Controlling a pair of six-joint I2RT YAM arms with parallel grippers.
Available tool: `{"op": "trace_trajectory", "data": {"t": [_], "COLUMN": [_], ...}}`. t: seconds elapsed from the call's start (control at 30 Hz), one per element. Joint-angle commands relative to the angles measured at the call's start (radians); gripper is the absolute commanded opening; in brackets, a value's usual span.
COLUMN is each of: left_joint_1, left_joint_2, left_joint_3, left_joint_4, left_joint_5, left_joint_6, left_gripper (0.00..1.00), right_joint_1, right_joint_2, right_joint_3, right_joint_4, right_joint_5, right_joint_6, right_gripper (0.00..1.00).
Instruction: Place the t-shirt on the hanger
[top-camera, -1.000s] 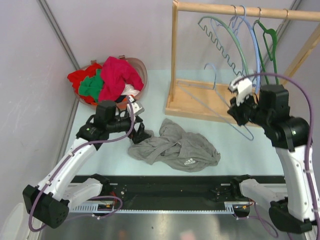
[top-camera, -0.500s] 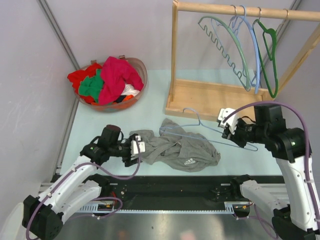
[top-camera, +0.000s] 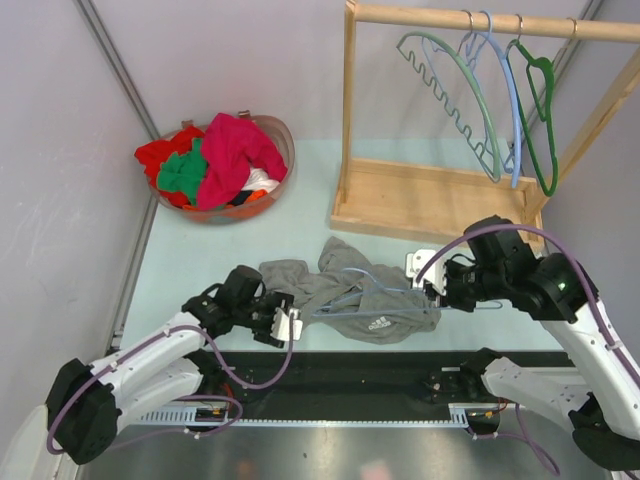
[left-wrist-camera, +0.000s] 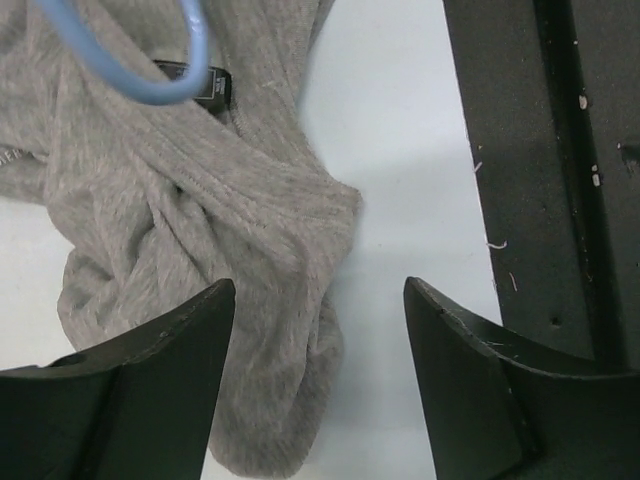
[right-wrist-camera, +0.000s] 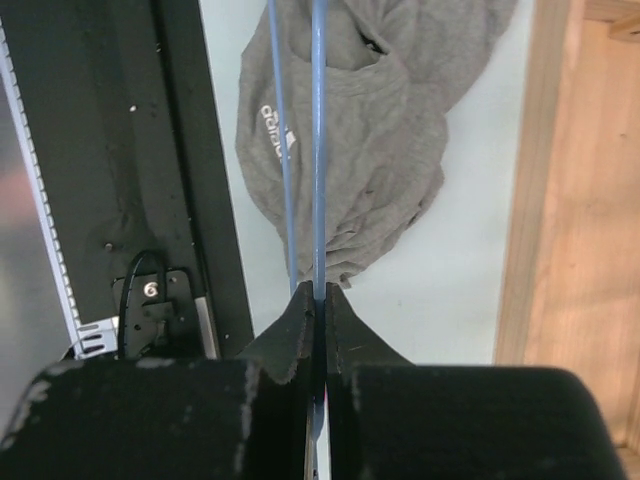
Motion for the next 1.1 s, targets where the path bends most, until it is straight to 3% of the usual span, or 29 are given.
{"op": "trace_trajectory", "data": {"t": [0.0, 0.07, 0.17, 0.27, 0.3, 0.43, 0.63, 0.77, 1.07], "left_joint_1": [-0.038, -0.062, -0.078, -0.078, -0.078, -0.076, -0.064, 0.015, 0.046], "left_joint_2": [0.020, 0.026, 0.040, 0.065, 0.083, 0.068, 0.046, 0.086, 0.138], "left_joint_3": [-0.018, -0.032, -0.053, -0.049, -0.035, -0.018, 0.037, 0.129, 0.209], "left_joint_4": [0.093, 0.136, 0.199, 0.222, 0.223, 0.196, 0.116, 0.026, -0.042], "left_joint_5": [-0.021, -0.047, -0.070, -0.095, -0.111, -0.115, -0.052, 0.043, 0.085], "left_joint_6": [0.063, 0.059, 0.039, -0.015, -0.062, -0.135, -0.211, -0.247, -0.265], "left_gripper": [0.70, 0.67, 0.56, 0.34, 0.22, 0.01, 0.00, 0.00, 0.00], "right_joint_1": [0.066, 0.080, 0.095, 0.106, 0.107, 0.120, 0.143, 0.158, 0.160], "right_joint_2": [-0.011, -0.016, -0.022, -0.023, -0.020, -0.022, -0.022, -0.036, 0.001], "right_joint_3": [-0.039, -0.063, -0.103, -0.134, -0.135, -0.140, -0.112, -0.097, -0.121], "right_joint_4": [-0.155, -0.144, -0.103, -0.022, -0.003, 0.043, 0.051, 0.050, 0.213], "right_joint_5": [0.081, 0.102, 0.156, 0.232, 0.252, 0.233, 0.197, 0.216, 0.233], "right_joint_6": [0.069, 0.075, 0.079, 0.090, 0.093, 0.101, 0.102, 0.081, 0.007], "right_gripper": [0.00, 0.00, 0.00, 0.00, 0.00, 0.00, 0.00, 0.00, 0.00]}}
